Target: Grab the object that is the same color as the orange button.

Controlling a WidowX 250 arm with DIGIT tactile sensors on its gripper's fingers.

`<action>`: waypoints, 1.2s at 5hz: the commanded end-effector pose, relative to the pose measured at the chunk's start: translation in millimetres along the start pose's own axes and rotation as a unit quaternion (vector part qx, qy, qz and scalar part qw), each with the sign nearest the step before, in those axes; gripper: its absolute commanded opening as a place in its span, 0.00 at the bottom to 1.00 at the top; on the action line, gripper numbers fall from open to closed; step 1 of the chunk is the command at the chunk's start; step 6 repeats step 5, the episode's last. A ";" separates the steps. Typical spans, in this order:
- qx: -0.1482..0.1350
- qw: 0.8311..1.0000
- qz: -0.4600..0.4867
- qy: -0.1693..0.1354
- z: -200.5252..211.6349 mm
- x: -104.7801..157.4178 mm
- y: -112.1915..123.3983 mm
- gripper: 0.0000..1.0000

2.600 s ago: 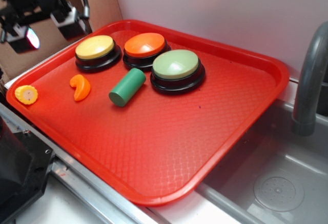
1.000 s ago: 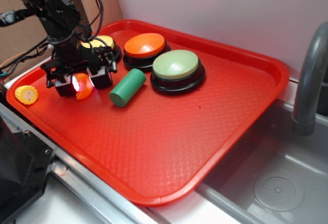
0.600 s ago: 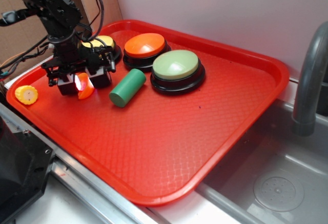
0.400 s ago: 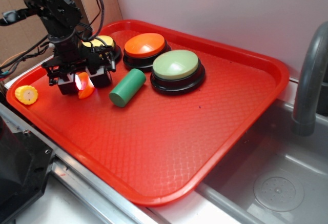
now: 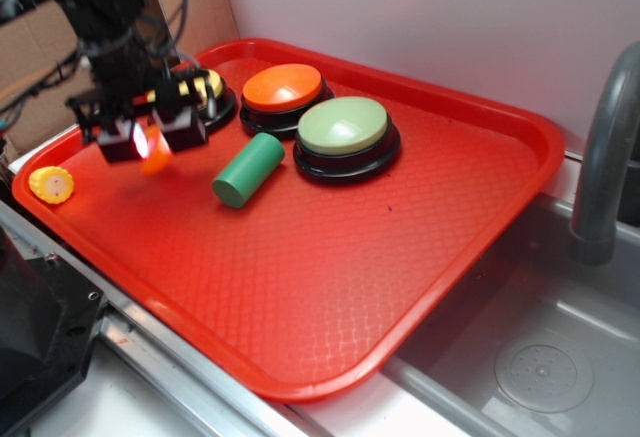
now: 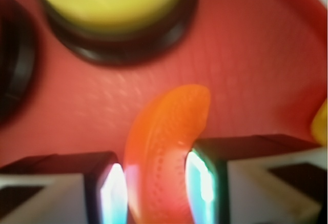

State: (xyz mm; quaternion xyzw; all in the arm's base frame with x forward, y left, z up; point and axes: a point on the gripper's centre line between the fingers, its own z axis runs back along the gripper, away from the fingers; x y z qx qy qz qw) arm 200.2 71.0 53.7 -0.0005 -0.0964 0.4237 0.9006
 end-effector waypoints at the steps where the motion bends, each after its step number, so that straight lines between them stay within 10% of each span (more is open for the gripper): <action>1: -0.034 0.986 -0.160 0.013 57.1 -9.7 -21.8 0.00; 4: -0.062 0.918 -0.388 0.060 107.5 -76.3 -36.7 0.00; 6: -0.061 0.927 -0.364 0.062 106.0 -73.4 -33.1 0.00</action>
